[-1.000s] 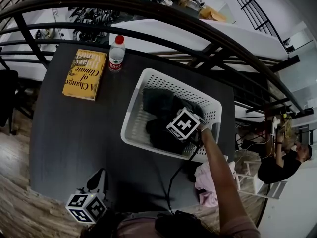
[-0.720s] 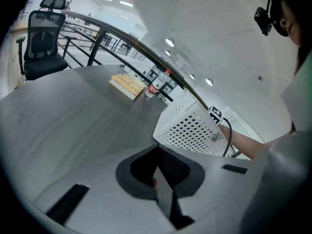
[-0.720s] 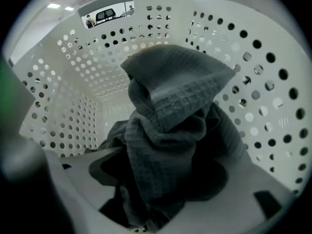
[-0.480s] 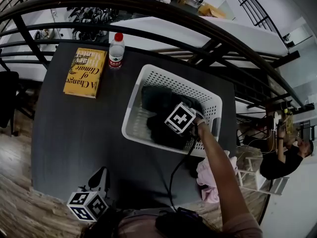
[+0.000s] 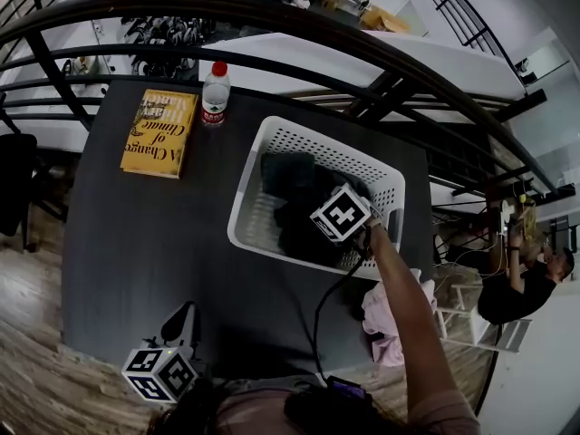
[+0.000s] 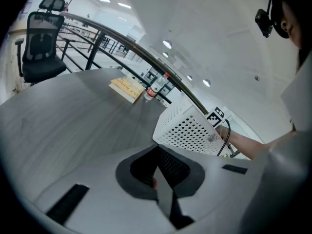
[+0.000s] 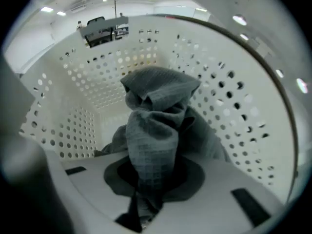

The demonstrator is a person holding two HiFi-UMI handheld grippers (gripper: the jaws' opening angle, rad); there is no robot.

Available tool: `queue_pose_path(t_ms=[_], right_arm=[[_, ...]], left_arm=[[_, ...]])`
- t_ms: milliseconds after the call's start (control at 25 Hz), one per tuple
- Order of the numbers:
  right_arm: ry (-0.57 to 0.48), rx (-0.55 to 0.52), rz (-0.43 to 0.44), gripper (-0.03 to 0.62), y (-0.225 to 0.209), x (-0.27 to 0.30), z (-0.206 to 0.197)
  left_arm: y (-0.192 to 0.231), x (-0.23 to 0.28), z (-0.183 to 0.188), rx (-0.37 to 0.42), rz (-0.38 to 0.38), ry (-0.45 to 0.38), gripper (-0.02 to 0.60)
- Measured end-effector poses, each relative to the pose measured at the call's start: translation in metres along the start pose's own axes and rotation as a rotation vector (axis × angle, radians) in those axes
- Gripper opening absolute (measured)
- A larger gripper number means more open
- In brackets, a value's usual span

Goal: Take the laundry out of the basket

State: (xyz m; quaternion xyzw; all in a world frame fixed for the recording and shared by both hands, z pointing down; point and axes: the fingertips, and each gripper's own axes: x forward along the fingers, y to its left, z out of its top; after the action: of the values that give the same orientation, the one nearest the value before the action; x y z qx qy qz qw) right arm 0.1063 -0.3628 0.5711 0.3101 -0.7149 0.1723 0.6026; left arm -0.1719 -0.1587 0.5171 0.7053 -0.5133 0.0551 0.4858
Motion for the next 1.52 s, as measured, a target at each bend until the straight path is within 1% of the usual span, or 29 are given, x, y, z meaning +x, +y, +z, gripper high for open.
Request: queue_pose_path(t_ms=[40, 80, 280, 440, 680, 960, 1280, 1520], right_arm=[[-0.024, 0.020, -0.022, 0.081, -0.005, -0.007, 0.004], [-0.044, 0.038, -0.039, 0.078, -0.010, -0.012, 0.006], [-0.088, 0.094, -0.071, 0.074, -0.022, -0.028, 0.003], [-0.124, 0.101, -0.101, 0.074, -0.025, -0.046, 0.008], [-0.171, 0.112, -0.169, 0.074, -0.031, -0.078, 0.010], [-0.248, 0.157, -0.247, 0.074, -0.041, -0.120, 0.013], [-0.299, 0.190, -0.331, 0.075, -0.045, -0.158, 0.015], [-0.352, 0.193, -0.409, 0.075, -0.049, -0.199, 0.022]], left_arm=[[0.001, 0.000, 0.001, 0.004, 0.000, -0.003, -0.002], [0.001, 0.000, 0.002, 0.007, -0.003, -0.003, -0.002], [-0.004, -0.001, 0.001, 0.021, -0.030, 0.003, -0.003], [-0.003, -0.005, 0.005, 0.030, -0.038, 0.002, -0.002], [0.000, -0.011, 0.011, 0.048, -0.054, 0.003, -0.002], [0.002, -0.017, 0.017, 0.071, -0.074, 0.007, -0.002], [0.002, -0.024, 0.024, 0.116, -0.106, 0.021, -0.002], [0.002, -0.027, 0.030, 0.146, -0.132, 0.024, -0.002]])
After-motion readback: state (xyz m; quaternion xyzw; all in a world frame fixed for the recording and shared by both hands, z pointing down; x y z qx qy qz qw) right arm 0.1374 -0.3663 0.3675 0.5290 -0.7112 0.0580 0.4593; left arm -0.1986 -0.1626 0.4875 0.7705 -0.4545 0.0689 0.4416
